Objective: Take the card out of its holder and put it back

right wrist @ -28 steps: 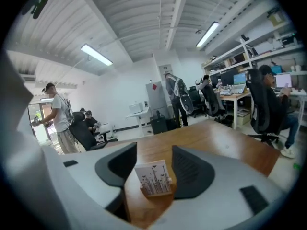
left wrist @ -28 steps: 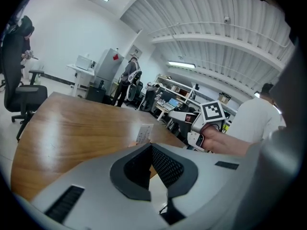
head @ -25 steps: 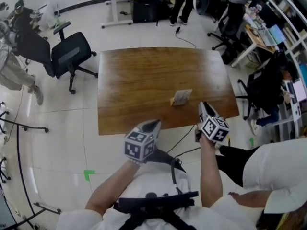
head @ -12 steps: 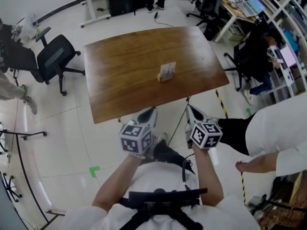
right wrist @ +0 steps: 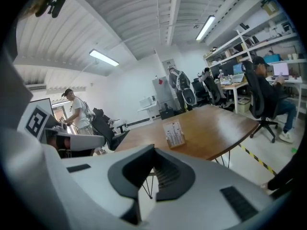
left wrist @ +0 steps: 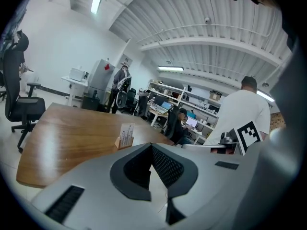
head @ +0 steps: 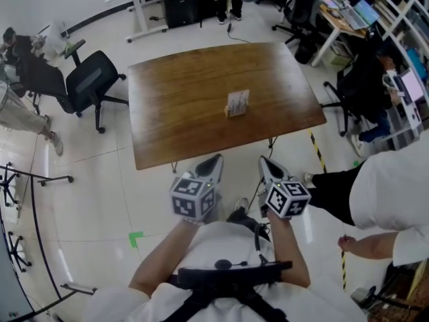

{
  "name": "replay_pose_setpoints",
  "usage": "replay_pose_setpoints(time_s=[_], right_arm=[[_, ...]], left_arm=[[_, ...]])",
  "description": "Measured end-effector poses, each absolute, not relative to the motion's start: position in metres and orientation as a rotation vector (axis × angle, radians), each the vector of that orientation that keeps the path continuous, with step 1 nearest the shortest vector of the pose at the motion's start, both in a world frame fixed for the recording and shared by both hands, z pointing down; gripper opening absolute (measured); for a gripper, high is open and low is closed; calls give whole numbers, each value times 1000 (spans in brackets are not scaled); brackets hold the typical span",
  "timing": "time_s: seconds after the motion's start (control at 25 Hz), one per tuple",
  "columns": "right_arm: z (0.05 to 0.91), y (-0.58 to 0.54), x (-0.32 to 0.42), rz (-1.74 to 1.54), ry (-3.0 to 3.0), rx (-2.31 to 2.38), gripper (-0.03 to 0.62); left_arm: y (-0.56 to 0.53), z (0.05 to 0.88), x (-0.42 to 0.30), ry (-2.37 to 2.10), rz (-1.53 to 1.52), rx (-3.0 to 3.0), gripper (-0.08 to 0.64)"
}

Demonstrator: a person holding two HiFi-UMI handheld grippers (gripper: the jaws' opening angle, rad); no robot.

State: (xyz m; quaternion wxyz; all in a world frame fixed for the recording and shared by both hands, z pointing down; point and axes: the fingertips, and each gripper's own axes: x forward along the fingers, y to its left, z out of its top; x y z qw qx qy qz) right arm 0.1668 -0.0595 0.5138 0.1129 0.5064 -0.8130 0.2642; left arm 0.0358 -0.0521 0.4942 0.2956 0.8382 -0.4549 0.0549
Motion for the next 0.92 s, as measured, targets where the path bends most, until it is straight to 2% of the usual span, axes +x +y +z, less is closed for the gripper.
replay_pose_setpoints(time_s=[0.92], right_arm=[[511, -106, 178, 768, -2498, 1337, -5]], left_arm=[[-77, 491, 62, -1329, 144, 2167, -7]])
